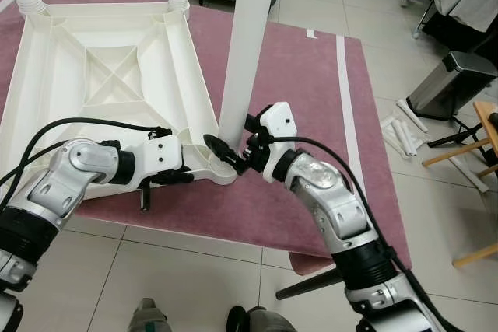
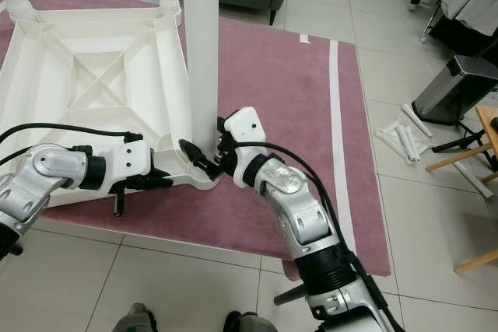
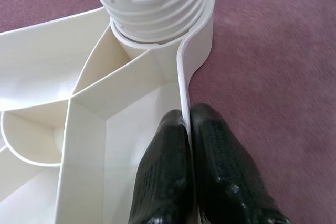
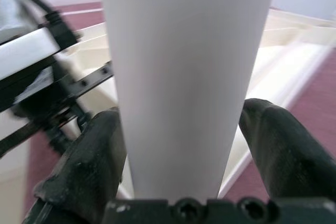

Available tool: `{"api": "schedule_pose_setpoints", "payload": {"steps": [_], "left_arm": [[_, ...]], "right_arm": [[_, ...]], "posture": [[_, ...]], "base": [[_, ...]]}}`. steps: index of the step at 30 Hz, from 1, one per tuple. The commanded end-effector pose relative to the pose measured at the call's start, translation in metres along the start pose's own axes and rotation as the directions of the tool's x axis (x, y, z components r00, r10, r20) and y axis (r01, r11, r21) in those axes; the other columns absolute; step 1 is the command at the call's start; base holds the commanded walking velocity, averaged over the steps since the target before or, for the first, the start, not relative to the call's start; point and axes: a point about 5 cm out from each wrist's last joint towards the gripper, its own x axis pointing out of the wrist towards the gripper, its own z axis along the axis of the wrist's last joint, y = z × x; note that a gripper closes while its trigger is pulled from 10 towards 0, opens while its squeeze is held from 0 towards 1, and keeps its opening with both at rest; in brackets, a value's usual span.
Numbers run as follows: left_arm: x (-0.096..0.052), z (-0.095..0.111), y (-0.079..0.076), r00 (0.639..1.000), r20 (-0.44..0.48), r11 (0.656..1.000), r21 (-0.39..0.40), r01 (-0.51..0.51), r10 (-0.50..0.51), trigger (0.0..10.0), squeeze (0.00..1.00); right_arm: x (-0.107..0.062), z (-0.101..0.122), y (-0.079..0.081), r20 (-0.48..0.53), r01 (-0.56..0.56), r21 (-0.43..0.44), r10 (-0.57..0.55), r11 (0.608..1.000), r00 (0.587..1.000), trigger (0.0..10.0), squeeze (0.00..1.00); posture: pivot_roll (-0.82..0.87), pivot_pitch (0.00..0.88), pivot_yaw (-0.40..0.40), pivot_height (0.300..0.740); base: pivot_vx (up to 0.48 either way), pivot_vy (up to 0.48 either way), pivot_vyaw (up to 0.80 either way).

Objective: Building children table

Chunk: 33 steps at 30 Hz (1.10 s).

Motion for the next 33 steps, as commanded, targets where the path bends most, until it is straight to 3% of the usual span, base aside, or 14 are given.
{"api": "schedule_pose_setpoints", "payload": {"steps": [1,8,15,16,17,18,25,27,28,32,33], "left_arm": [[-0.003,0.003,-0.019,0.955,-0.033,0.953,0.067,0.297,-0.295,0.0,0.0],[-0.024,-0.005,-0.031,0.928,-0.093,0.926,0.079,0.369,-0.361,0.0,0.0],[-0.025,-0.003,-0.033,0.929,-0.089,0.928,0.078,0.365,-0.358,0.0,0.0],[-0.022,-0.002,-0.033,0.932,-0.078,0.93,0.08,0.359,-0.353,0.0,0.0],[-0.022,-0.002,-0.033,0.932,-0.078,0.93,0.08,0.359,-0.353,0.0,0.0],[-0.018,0.001,-0.032,0.937,-0.061,0.934,0.081,0.349,-0.345,0.0,0.0],[-0.002,0.011,-0.025,0.958,0.016,0.956,0.073,0.284,-0.286,0.0,0.0],[0.008,0.019,-0.016,0.97,0.062,0.97,0.069,0.232,-0.236,0.0,0.0],[0.008,0.019,-0.016,0.97,0.062,0.97,0.069,0.232,-0.236,0.0,0.0],[0.023,0.033,0.0,0.976,0.123,0.983,0.07,0.171,-0.179,0.0,0.0],[0.023,0.033,0.0,0.976,0.123,0.983,0.07,0.171,-0.179,0.0,0.0]], "right_arm": [[-0.002,-0.001,0.0,-0.012,-0.054,0.002,0.054,0.999,0.998,10.0,0.0],[0.001,-0.007,0.001,-0.064,-0.232,0.027,0.233,0.972,0.97,10.0,0.0],[0.019,-0.013,0.007,-0.051,-0.228,0.073,0.232,0.971,0.971,10.0,0.0],[0.024,-0.015,0.008,-0.049,-0.195,0.087,0.2,0.977,0.979,1.1,0.0],[0.024,-0.015,0.008,-0.049,-0.195,0.087,0.2,0.977,0.979,1.1,0.0],[0.027,-0.019,0.009,-0.056,-0.153,0.1,0.159,0.983,0.986,0.0,0.0],[0.024,-0.042,0.008,-0.157,0.069,0.118,-0.05,0.991,0.986,0.0,0.0],[0.015,-0.058,0.003,-0.244,0.293,0.106,-0.26,0.95,0.934,0.0,0.0],[0.015,-0.058,0.003,-0.244,0.293,0.106,-0.26,0.95,0.934,0.0,0.0],[0.0,-0.076,-0.008,-0.349,0.62,0.071,-0.563,0.782,0.749,0.0,0.0],[0.0,-0.076,-0.008,-0.349,0.62,0.071,-0.563,0.782,0.749,0.0,0.0]], "posture": [[0.23,0.127,-0.078,0.74],[0.24,0.129,-0.086,0.74],[0.25,0.127,-0.092,0.74],[0.25,0.127,-0.094,0.74],[0.25,0.127,-0.094,0.74],[0.25,0.126,-0.094,0.74],[0.24,0.124,-0.093,0.74],[0.23,0.122,-0.088,0.74],[0.23,0.122,-0.088,0.74],[0.23,0.121,-0.079,0.74],[0.23,0.121,-0.079,0.74]], "base": [[0.0,0.0,0.0],[0.0,0.0,0.0],[0.0,0.0,0.0],[0.0,0.0,0.0],[0.0,0.0,0.0],[0.0,0.0,0.0],[0.0,0.0,0.0],[0.0,0.0,0.0],[0.0,0.0,0.0],[0.0,0.0,0.0],[0.0,0.0,0.0]]}}
